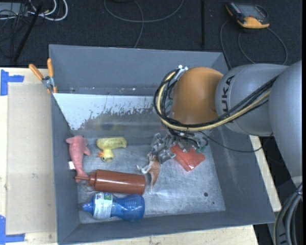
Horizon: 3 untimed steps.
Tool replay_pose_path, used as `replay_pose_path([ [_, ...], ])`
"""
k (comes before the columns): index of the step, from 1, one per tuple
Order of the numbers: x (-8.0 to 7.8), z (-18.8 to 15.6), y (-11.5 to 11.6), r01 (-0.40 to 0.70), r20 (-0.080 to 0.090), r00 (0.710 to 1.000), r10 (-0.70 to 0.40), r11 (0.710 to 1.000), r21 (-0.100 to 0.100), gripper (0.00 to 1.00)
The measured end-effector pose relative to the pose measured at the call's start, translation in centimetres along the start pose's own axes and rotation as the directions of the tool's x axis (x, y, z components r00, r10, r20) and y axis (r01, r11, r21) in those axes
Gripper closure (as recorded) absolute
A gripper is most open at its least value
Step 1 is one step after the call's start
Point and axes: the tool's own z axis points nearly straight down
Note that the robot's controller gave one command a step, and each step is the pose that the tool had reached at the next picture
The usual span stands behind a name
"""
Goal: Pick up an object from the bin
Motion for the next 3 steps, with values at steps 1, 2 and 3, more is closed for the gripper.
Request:
replay_pose_path([
  [1, 0.01, -0.12, 0.0, 0.0, 0.0, 1.0, 0.0, 1.0, 0.0, 1.0],
  [2, -0.01, -0.27, 0.03, -0.001, 0.001, 1.0, 0.001, 1.0, -0.001, 1.0],
  [3, 0.06, -0.64, 0.13, -0.001, -0.003, 1.0, 0.001, 1.0, -0.004, 1.0],
])
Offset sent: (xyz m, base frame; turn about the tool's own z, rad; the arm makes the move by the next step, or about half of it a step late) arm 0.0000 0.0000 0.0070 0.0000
